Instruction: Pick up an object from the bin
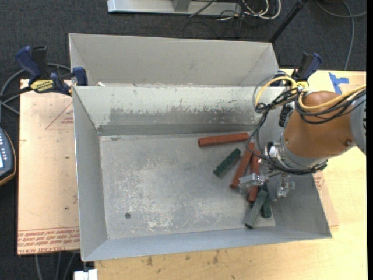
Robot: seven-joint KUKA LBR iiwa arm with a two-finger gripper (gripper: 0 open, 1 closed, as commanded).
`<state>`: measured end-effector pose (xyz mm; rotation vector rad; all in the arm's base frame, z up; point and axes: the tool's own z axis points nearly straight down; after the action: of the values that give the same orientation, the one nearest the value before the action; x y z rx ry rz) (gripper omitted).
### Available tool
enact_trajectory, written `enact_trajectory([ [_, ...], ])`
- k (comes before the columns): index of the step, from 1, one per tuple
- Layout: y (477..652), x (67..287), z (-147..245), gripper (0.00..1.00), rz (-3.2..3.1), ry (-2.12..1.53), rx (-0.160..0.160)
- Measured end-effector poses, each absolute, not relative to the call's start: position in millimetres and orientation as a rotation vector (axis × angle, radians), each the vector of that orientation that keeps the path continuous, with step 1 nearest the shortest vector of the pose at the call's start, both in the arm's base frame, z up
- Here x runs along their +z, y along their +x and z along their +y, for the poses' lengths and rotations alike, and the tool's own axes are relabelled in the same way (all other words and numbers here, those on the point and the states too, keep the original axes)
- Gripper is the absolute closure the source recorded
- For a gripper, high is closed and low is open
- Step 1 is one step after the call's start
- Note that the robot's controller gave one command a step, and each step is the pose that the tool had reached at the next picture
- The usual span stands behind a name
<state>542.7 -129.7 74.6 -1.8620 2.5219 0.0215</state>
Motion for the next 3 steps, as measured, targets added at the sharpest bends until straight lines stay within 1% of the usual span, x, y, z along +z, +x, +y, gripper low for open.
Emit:
enact_trajectory([
  [1, 544.0, 75.7, -123.8, 0.0, 2.521, -1.865, 0.011],
  [2, 544.8, 75.7, -122.6, 1.0, 2.52, -1.859, 0.011],
  [3, 545.6, 79.7, -119.7, 1.0, 2.523, -1.864, 0.005],
])
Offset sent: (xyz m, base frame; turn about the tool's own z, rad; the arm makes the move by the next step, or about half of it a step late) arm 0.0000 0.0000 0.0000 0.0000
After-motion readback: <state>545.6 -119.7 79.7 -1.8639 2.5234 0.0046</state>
